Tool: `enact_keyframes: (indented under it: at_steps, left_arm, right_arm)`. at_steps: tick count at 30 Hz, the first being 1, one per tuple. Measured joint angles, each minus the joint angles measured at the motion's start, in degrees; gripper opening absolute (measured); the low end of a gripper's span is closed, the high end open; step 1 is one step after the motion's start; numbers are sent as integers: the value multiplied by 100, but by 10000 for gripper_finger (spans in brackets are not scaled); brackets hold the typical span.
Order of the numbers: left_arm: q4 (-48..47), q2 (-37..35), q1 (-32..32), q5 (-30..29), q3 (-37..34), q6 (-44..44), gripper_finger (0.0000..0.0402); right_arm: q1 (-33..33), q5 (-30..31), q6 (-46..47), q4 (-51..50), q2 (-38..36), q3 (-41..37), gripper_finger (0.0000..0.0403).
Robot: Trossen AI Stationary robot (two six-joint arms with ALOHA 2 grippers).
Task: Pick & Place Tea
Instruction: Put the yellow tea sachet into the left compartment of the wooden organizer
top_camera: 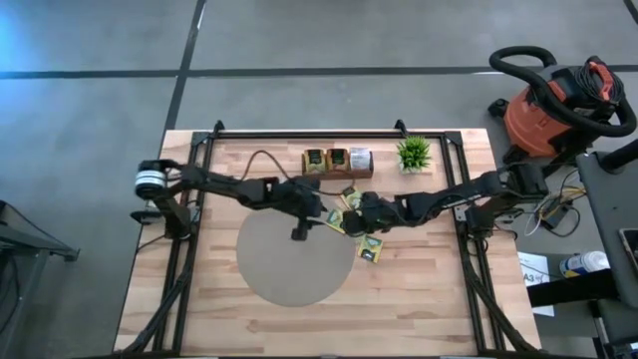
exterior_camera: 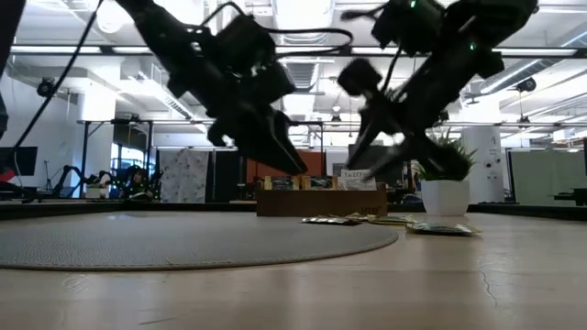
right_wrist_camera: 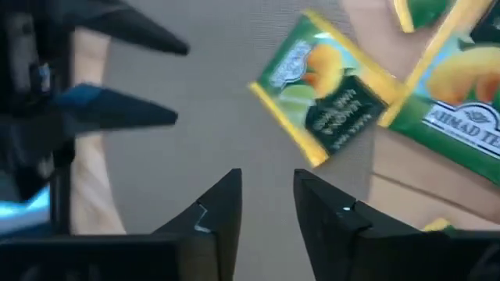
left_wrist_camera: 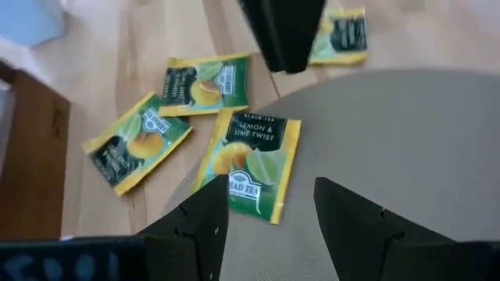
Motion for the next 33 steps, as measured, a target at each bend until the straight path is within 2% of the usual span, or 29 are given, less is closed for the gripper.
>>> enact_keyframes:
  at_steps: [5, 14, 25, 33]
  left_arm:
    - [-81, 448, 16, 7, 366, 692, 183]
    - [-70, 879, 146, 256, 513, 773, 183]
    - [180, 1401, 204, 634, 518, 602, 183]
    - [367, 1456, 201, 897, 539, 275, 183]
  right_arm:
    - [8, -89, 510, -36, 456, -17, 147]
    - [-4, 12, 970, 298, 794, -9, 173]
    - [-157, 156, 1056, 360, 988, 2, 161]
    - [-230, 345, 1087, 515, 1060, 17, 150]
